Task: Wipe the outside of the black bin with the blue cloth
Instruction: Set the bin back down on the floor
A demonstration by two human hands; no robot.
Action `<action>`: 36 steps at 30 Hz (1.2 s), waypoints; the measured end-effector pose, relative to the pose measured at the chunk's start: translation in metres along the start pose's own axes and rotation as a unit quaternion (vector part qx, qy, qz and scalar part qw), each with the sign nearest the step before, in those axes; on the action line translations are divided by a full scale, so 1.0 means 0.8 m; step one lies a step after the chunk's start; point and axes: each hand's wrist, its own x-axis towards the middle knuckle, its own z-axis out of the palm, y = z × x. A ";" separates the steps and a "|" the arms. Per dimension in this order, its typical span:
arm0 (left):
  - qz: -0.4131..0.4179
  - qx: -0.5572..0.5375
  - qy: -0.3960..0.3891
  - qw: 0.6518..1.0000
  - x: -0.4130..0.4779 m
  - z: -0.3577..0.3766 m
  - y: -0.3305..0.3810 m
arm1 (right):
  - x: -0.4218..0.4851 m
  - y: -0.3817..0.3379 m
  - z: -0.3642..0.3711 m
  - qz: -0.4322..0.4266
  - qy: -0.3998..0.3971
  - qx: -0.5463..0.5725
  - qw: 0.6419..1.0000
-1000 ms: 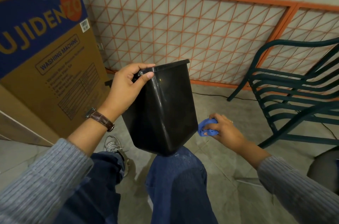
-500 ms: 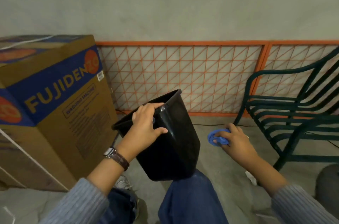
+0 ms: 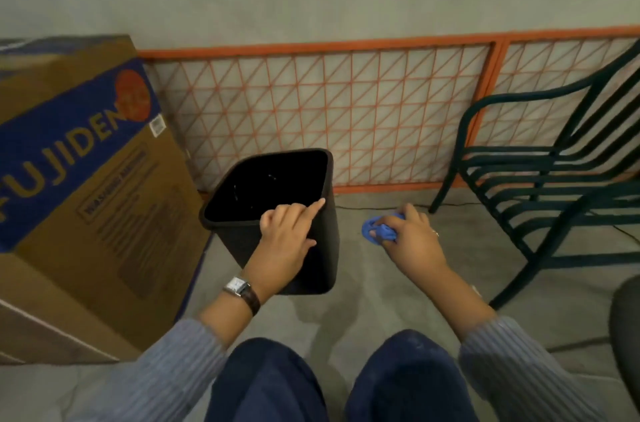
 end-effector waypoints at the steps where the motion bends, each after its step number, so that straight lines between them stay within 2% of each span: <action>1: -0.004 0.004 -0.004 1.000 0.001 0.017 -0.007 | 0.005 0.000 0.012 0.010 -0.009 0.002 1.000; 7: -0.022 0.003 -0.041 0.999 -0.013 0.151 -0.043 | 0.046 0.037 0.098 0.031 -0.073 -0.010 0.997; 20: -0.056 0.030 -0.094 0.993 -0.062 0.410 -0.073 | 0.084 0.176 0.251 -0.012 -0.134 -0.023 0.991; 28: -0.045 0.049 -0.143 0.987 -0.111 0.488 -0.061 | 0.053 0.228 0.295 0.025 -0.175 -0.032 0.984; 34: -0.029 0.037 -0.123 0.991 -0.139 0.502 -0.039 | 0.026 0.246 0.313 0.060 -0.209 -0.022 0.976; 36: -0.048 0.014 -0.114 0.992 -0.144 0.500 -0.025 | 0.017 0.248 0.319 0.072 -0.223 -0.011 0.972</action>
